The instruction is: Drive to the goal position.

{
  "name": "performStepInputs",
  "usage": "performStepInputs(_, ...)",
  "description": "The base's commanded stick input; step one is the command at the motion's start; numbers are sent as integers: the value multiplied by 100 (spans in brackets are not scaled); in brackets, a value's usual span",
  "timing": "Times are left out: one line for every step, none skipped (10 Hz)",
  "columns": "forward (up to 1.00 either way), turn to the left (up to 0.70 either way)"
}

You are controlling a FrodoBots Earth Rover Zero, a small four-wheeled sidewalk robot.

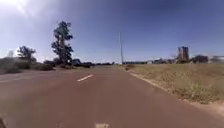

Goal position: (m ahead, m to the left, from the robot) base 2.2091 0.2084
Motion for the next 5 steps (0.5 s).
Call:
performStepInputs(100, 0)
performStepInputs(100, -5)
performStepInputs(100, -12)
performStepInputs(100, -13)
performStepInputs(100, -12)
